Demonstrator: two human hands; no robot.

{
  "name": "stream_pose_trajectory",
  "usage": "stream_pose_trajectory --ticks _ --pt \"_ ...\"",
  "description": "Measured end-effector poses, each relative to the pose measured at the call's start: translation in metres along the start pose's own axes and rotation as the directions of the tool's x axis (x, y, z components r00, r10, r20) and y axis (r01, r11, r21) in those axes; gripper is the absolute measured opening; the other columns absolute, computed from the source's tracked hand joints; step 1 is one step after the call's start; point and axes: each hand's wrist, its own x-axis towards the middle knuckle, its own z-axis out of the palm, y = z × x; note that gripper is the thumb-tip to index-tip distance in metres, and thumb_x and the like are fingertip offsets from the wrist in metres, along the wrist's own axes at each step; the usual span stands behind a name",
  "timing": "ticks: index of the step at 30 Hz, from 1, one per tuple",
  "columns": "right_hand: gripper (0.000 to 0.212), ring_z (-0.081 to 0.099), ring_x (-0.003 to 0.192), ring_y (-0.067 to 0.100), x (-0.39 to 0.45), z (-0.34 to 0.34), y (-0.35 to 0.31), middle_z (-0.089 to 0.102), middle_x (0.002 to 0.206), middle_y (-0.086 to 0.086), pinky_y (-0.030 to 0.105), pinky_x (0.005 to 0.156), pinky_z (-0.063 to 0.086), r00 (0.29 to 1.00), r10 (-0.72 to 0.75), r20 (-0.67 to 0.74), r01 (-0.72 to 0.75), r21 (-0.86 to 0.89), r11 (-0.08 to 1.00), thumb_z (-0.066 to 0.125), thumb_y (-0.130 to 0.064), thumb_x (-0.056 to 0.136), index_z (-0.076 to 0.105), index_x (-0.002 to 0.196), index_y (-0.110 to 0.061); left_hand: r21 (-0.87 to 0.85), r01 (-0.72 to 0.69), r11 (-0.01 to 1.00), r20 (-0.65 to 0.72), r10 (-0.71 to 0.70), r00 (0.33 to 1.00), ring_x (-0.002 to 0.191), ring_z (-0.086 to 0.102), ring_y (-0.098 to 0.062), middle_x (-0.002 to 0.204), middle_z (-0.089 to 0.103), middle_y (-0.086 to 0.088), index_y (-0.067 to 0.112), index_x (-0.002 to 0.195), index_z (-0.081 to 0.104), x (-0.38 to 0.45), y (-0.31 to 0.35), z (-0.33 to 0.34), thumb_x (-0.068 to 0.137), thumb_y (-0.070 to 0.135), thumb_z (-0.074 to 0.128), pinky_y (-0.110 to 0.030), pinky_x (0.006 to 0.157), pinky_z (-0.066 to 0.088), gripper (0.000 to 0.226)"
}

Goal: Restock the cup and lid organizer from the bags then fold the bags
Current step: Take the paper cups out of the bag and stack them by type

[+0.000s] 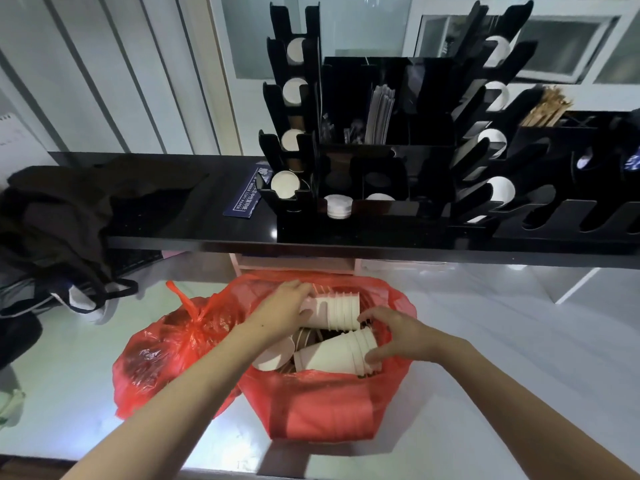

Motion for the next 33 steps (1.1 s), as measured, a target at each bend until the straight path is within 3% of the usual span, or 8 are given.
stream_pose_trajectory --ticks 5,8,12,17,23,27,31,33 --pt "0.101 0.042 0.137 0.006 -0.002 0.020 0.006 0.040 0.155 -0.018 0.032 0.115 0.040 0.997 -0.024 0.071 0.035 -0.158 0.987 0.085 -0.053 0.071 0.031 0.155 -0.044 0.133 0.006 0.991 0.174 -0.029 0.984 0.133 0.049 -0.026 0.147 0.049 -0.001 0.027 0.149 0.039 0.028 0.021 0.021 0.092 0.023 0.070 -0.045 0.106 0.046 0.066" --pt "0.102 0.045 0.136 0.010 -0.001 0.032 0.009 0.041 0.154 -0.014 0.032 0.113 0.043 0.998 -0.043 0.035 0.048 -0.140 0.989 0.087 -0.047 0.071 0.027 0.154 -0.046 0.269 0.024 0.963 0.236 -0.090 0.968 0.121 0.060 -0.031 0.133 0.061 -0.006 0.027 0.145 0.044 0.037 0.025 0.033 0.093 0.025 0.062 -0.045 0.092 0.051 0.055" --pt "0.093 0.044 0.133 0.005 -0.008 0.033 0.008 0.042 0.150 -0.016 0.024 0.111 0.040 0.997 -0.063 -0.033 0.060 -0.077 0.995 0.087 -0.042 0.074 0.035 0.151 -0.043 0.268 0.042 0.963 0.261 -0.115 0.958 0.113 0.065 -0.028 0.125 0.069 -0.003 0.029 0.136 0.054 0.039 0.026 0.039 0.093 0.028 0.055 -0.034 0.078 0.039 0.044" --pt "0.087 0.045 0.128 -0.005 -0.029 0.016 0.004 0.042 0.140 -0.028 0.010 0.101 0.041 0.991 -0.062 -0.116 0.066 0.032 0.997 0.088 -0.040 0.072 0.040 0.143 -0.053 0.163 0.065 0.984 0.219 -0.100 0.971 0.124 0.058 -0.029 0.135 0.060 -0.002 0.029 0.144 0.046 0.041 0.025 0.039 0.082 0.039 0.066 -0.045 0.098 0.050 0.066" --pt "0.079 0.060 0.118 0.007 -0.059 -0.007 -0.003 0.049 0.130 -0.022 0.030 0.087 0.060 0.984 -0.010 -0.180 0.075 0.362 0.929 0.089 -0.025 0.073 0.048 0.135 -0.052 -0.018 0.000 1.000 0.152 0.003 0.988 0.141 0.041 -0.017 0.151 0.046 0.006 0.027 0.152 0.037 0.033 0.028 0.024 0.073 0.050 0.080 -0.034 0.112 0.039 0.093" --pt "0.081 0.061 0.122 0.017 -0.072 -0.023 0.000 0.049 0.136 -0.009 0.042 0.093 0.061 0.970 0.059 -0.236 0.076 0.525 0.848 0.086 -0.028 0.077 0.045 0.143 -0.051 -0.143 0.014 0.990 0.079 -0.002 0.997 0.119 0.053 -0.010 0.128 0.056 0.014 0.029 0.137 0.052 0.018 0.048 0.004 0.070 0.060 0.082 -0.029 0.097 0.043 0.080" --pt "0.073 0.068 0.103 0.018 -0.083 -0.035 0.001 0.053 0.126 0.003 0.034 0.084 0.060 0.904 0.140 -0.404 0.163 0.628 0.761 0.080 -0.039 0.074 0.050 0.141 -0.045 -0.220 0.004 0.975 0.065 0.010 0.998 0.110 0.059 -0.010 0.121 0.061 0.018 0.033 0.130 0.055 0.015 0.070 -0.007 0.068 0.064 0.079 -0.035 0.092 0.049 0.074" --pt "0.071 0.069 0.101 0.019 -0.090 -0.038 0.007 0.059 0.123 0.003 0.033 0.080 0.059 0.859 0.202 -0.470 0.217 0.694 0.687 0.079 -0.040 0.074 0.052 0.139 -0.042 -0.258 -0.012 0.966 0.050 0.026 0.998 0.105 0.053 -0.003 0.119 0.054 0.023 0.032 0.134 0.051 0.015 0.083 -0.006 0.072 0.058 0.081 -0.024 0.083 0.044 0.074"
